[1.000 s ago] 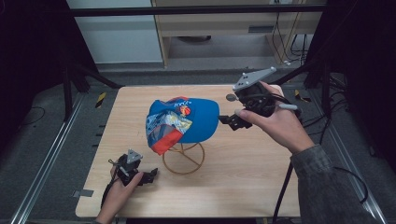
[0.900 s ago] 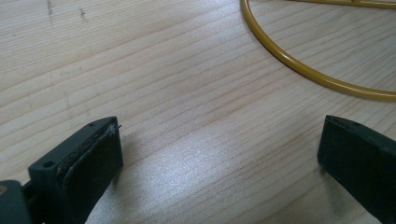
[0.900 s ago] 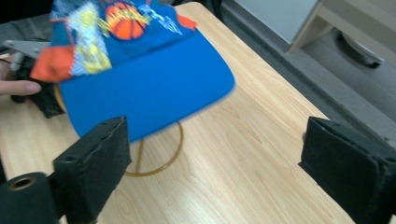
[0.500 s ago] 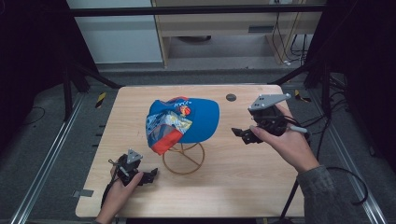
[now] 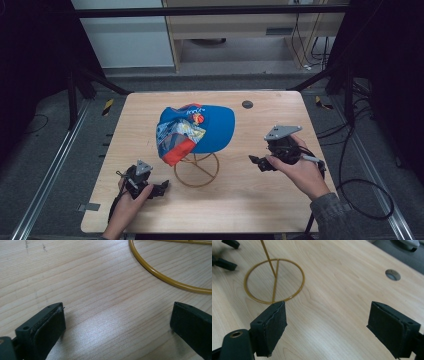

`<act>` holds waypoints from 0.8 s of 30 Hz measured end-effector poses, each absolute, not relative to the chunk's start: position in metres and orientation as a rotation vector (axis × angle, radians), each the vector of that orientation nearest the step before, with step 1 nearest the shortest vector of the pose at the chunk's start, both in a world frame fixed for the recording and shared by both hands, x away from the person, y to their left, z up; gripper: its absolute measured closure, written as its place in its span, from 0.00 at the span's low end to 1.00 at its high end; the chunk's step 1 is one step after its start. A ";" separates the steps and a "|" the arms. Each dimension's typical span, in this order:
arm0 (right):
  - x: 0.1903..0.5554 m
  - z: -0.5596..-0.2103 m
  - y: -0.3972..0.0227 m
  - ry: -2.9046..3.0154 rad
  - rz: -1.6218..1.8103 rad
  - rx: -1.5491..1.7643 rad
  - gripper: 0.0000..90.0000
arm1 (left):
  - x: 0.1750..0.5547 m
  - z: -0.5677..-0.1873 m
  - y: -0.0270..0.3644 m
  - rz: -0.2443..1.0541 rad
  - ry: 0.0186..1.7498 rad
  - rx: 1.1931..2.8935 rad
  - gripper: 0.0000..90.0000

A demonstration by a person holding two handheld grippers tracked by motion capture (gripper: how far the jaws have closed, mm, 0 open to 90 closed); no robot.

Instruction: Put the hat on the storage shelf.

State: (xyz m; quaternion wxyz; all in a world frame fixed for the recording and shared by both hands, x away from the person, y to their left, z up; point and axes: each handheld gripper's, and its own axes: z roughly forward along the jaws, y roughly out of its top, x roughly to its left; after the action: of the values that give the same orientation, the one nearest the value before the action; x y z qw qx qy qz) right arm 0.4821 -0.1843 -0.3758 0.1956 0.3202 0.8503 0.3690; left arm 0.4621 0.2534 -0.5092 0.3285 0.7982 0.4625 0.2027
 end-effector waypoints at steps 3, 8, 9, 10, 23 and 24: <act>0.482 -0.388 -0.187 2.378 1.038 0.930 0.17 | 0.462 -0.509 0.254 0.530 1.209 2.094 0.00; 0.480 -0.407 -0.191 2.372 1.040 0.965 0.17 | 0.462 -0.509 0.253 0.531 1.210 2.090 0.00; 0.480 -0.409 -0.191 2.374 1.038 0.970 0.17 | 0.462 -0.509 0.253 0.531 1.210 2.089 0.00; 0.480 -0.412 -0.192 2.375 1.035 0.973 0.17 | 0.462 -0.509 0.253 0.531 1.210 2.090 0.00; 0.474 -0.447 -0.189 2.403 1.025 1.003 0.17 | 0.462 -0.509 0.254 0.537 1.202 2.102 0.00; 0.473 -0.450 -0.189 2.404 1.022 1.008 0.17 | 0.462 -0.509 0.254 0.534 1.204 2.102 0.00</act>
State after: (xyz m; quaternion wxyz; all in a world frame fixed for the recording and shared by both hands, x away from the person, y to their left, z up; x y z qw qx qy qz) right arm 0.4734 -0.1888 -0.4498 0.1698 0.3547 0.8461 0.3597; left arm 0.4620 0.2535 -0.5087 0.3248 0.8015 0.4590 0.2037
